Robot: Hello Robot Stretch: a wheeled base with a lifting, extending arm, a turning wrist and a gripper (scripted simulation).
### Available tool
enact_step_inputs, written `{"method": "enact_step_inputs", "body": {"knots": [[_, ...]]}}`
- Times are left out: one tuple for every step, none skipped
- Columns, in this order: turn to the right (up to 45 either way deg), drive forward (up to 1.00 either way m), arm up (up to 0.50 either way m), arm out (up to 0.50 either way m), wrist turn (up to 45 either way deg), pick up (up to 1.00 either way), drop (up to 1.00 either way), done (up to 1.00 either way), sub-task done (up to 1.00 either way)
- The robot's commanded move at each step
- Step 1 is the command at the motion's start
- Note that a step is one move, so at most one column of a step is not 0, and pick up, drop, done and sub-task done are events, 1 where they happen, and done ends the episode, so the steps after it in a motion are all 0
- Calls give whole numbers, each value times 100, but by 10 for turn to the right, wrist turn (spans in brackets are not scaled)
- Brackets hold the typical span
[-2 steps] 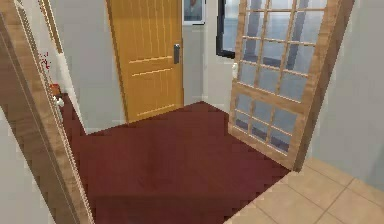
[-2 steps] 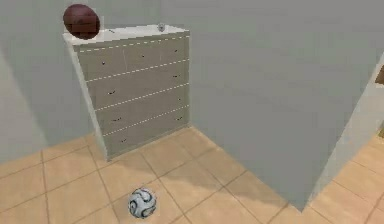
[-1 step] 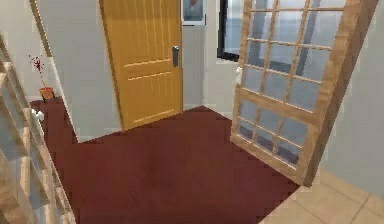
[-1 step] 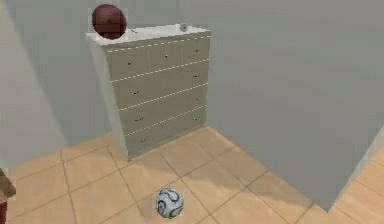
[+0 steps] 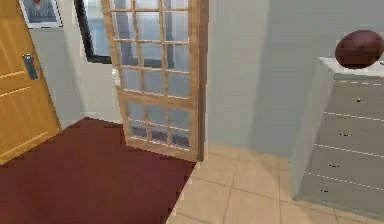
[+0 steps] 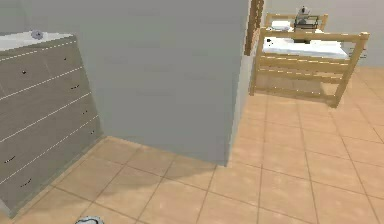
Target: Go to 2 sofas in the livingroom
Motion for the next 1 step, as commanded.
{"method": "enact_step_inputs", "body": {"knots": [[0, 45, 0, 0, 0, 0, 0, 0, 0]]}}
